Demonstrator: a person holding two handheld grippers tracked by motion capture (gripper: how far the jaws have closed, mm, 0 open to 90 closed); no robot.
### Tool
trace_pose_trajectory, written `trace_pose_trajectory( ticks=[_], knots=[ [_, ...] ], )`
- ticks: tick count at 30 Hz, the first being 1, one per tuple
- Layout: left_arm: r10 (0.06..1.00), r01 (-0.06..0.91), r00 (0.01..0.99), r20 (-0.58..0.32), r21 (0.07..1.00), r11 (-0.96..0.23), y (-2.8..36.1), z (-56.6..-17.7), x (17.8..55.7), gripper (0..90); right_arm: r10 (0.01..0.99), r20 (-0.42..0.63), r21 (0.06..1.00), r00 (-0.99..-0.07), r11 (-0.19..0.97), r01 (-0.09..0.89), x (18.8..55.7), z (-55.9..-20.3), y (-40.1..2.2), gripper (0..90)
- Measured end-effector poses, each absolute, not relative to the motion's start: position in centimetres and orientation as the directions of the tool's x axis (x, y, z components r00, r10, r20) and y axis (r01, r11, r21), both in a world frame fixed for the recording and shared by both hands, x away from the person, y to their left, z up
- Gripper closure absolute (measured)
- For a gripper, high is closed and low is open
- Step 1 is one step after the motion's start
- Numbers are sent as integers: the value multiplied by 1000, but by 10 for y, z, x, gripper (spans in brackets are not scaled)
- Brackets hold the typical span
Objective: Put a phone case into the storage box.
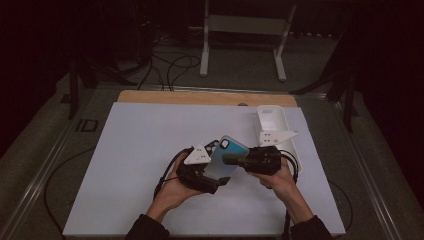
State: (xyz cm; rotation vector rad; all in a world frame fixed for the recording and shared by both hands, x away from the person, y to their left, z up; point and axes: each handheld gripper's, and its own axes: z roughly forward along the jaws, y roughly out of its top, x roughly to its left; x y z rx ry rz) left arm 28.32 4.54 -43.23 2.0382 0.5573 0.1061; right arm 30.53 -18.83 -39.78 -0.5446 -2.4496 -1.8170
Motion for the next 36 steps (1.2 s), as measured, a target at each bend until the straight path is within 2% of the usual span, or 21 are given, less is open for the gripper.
trace_pose_trajectory(
  ticks=[8, 13, 22, 24, 28, 30, 36],
  knots=[
    [386, 336, 907, -168, 842, -422, 46, -434, 284, 403, 227, 253, 920, -941, 246, 306, 306, -400, -188, 861],
    [368, 323, 916, -160, 837, -442, 47, -435, 283, 555, 238, 242, 919, -941, 255, 301, 307, -399, -192, 839],
    [324, 331, 925, -196, 836, -438, 46, -439, 284, 809, 277, 210, 921, -938, 266, 285, 305, -399, -194, 612],
    [322, 329, 926, -196, 837, -436, 46, -439, 284, 842, 287, 208, 921, -935, 264, 286, 305, -399, -194, 555],
    [346, 329, 921, -181, 836, -439, 44, -439, 284, 855, 325, 201, 920, -924, 263, 292, 305, -401, -190, 443],
    [357, 329, 918, -174, 836, -439, 45, -439, 284, 860, 357, 187, 915, -915, 275, 294, 304, -402, -187, 356],
    [405, 345, 899, -167, 839, -420, 51, -439, 285, 861, 422, 161, 907, -892, 293, 302, 303, -403, -184, 212]
  ],
)
